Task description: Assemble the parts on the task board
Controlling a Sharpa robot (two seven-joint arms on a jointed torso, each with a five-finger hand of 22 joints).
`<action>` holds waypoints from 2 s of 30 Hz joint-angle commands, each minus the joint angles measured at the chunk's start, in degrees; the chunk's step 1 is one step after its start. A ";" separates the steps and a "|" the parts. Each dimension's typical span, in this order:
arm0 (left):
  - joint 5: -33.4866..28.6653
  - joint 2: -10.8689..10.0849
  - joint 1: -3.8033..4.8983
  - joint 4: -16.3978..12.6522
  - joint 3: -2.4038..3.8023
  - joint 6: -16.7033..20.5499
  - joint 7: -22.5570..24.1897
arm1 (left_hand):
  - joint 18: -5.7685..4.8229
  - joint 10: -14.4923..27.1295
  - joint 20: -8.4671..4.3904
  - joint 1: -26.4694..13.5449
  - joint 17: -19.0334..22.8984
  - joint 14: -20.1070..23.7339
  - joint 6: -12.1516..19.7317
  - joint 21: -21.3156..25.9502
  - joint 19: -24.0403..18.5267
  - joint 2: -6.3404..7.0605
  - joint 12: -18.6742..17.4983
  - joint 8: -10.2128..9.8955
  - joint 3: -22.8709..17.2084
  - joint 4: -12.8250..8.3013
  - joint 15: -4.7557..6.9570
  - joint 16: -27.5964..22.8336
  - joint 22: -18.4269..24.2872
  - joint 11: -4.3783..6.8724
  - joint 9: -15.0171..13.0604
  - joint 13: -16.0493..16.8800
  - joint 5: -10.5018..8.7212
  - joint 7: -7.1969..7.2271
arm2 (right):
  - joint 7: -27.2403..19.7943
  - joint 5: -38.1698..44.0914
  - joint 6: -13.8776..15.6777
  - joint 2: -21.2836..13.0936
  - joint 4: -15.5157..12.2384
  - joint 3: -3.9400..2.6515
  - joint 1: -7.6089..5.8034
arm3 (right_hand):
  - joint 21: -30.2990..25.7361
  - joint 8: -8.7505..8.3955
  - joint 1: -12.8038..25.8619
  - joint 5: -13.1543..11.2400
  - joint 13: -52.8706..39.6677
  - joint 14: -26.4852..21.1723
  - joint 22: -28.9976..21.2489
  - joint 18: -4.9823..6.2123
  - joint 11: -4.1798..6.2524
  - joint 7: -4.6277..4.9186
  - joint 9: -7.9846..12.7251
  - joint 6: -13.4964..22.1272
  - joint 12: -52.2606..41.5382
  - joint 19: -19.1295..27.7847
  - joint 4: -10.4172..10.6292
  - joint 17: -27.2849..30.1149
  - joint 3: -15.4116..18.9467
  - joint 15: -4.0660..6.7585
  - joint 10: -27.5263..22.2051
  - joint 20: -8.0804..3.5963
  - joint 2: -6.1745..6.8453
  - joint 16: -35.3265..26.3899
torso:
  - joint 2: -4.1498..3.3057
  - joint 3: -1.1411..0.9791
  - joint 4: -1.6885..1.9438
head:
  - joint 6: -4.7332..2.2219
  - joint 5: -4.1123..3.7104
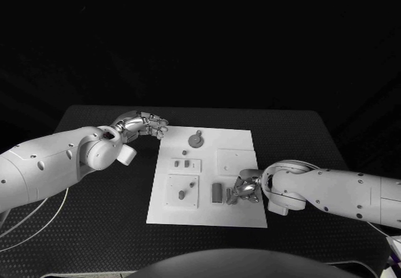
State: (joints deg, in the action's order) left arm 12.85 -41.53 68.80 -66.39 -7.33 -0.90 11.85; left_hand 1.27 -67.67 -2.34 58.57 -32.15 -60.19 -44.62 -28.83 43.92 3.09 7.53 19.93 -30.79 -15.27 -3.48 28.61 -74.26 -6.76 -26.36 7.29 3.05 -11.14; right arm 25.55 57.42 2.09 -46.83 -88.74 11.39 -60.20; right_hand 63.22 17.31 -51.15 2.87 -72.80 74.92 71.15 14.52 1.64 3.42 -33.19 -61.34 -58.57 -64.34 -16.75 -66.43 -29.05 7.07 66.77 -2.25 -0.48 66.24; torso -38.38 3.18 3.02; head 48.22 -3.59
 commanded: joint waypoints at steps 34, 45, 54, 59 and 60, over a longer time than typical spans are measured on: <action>-1.23 1.14 0.07 2.03 0.04 2.42 2.74 | 0.64 -0.59 0.02 0.16 -0.46 -0.56 0.25 0.43 0.28 0.11 -0.15 0.39 -0.32 -0.28 0.11 -0.40 -0.30 0.07 0.08 0.18 0.00 0.11 | -8.43 -3.66 1.96 -4.33 2.00 -1.75 -5.29 | -2.00 -2.86 11.35 -0.04 -0.26 -2.78 -0.94 0.48 -1.69 3.02 1.12 6.75 -0.13 2.64 0.55 -0.17 4.41 -0.99 -4.34 -0.31 12.33 -1.09 | 0.27 -0.05 -0.02 | -3.24 -0.72; -4.78 3.20 0.27 5.99 0.06 4.94 5.02 | 0.62 -1.41 -0.11 0.34 -1.01 -0.86 -0.98 0.68 0.57 -0.16 0.23 1.13 -0.45 -0.33 0.25 -0.64 -0.49 0.45 -0.07 0.38 -0.01 0.63 | -29.39 -21.06 7.34 1.47 16.67 -4.32 -6.64 | -4.22 -2.87 5.38 0.12 1.05 -5.49 -1.42 0.48 -2.38 3.54 0.89 7.53 1.37 6.05 -0.03 1.09 6.83 -1.69 -6.87 0.22 7.34 -3.72 | 1.44 -0.10 0.11 | -7.78 -1.55; -7.21 6.13 1.32 11.24 0.09 5.67 6.22 | 0.45 0.65 1.34 0.54 -0.59 2.62 -1.40 2.69 -1.36 -0.45 -1.37 1.22 -0.81 -0.57 -1.48 -4.18 -0.31 -0.51 0.26 -0.33 -0.01 0.95 | -36.49 -31.39 4.98 10.60 32.68 -7.87 -6.23 | -22.01 -3.57 -3.24 -0.07 19.66 -19.85 -9.66 -3.13 -5.88 5.34 1.13 10.63 20.57 20.93 0.46 13.40 5.73 -8.47 -15.48 7.32 4.96 -23.34 | 3.03 -0.31 0.36 | -10.83 -1.50; -8.73 7.74 1.58 13.83 0.11 5.11 7.33 | 0.93 4.55 3.75 -0.04 0.94 8.79 0.07 5.38 -4.41 0.45 -3.74 0.37 -0.01 -0.84 -3.93 -8.75 0.34 -1.45 0.91 -1.84 0.02 1.56 | -38.22 -35.27 3.86 12.94 35.95 -11.03 -4.69 | -32.53 -4.33 -4.98 0.08 32.69 -27.13 -15.70 -5.29 -8.72 5.17 1.44 13.40 33.68 28.88 0.60 21.85 2.56 -13.00 -18.73 10.20 4.44 -36.69 | 3.61 -0.42 0.45 | -11.79 -1.34; -9.04 8.03 1.58 14.26 0.11 5.02 7.66 | 1.08 5.05 4.11 -0.18 1.17 9.52 0.36 5.91 -4.88 0.62 -3.80 0.21 0.32 -0.88 -4.26 -9.35 0.50 -1.51 1.02 -2.10 0.02 1.58 | -38.53 -35.49 3.97 13.35 36.39 -11.61 -4.33 | -34.41 -4.56 -5.08 0.18 34.99 -28.65 -16.89 -5.61 -9.04 4.90 1.57 14.05 36.00 30.27 0.24 23.31 2.32 -13.59 -19.28 10.64 5.06 -38.95 | 3.69 -0.47 0.47 | -12.14 -1.29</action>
State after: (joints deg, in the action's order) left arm 6.58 -33.91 70.32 -52.57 -7.26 4.00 17.01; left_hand 1.23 -62.93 1.66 58.54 -31.14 -51.24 -44.47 -23.24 39.47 3.13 3.93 20.35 -30.74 -16.18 -7.46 19.69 -73.86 -8.21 -25.41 5.36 3.05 -9.59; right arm -8.83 27.09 7.50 -33.89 -52.93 0.02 -64.85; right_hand 30.05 13.04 -55.98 2.88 -39.34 47.15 55.03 9.72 -7.03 8.36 -31.69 -47.70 -24.03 -34.98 -16.43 -44.10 -26.41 -6.02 47.67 8.05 4.22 28.78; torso -35.16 2.84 3.38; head 36.69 -4.98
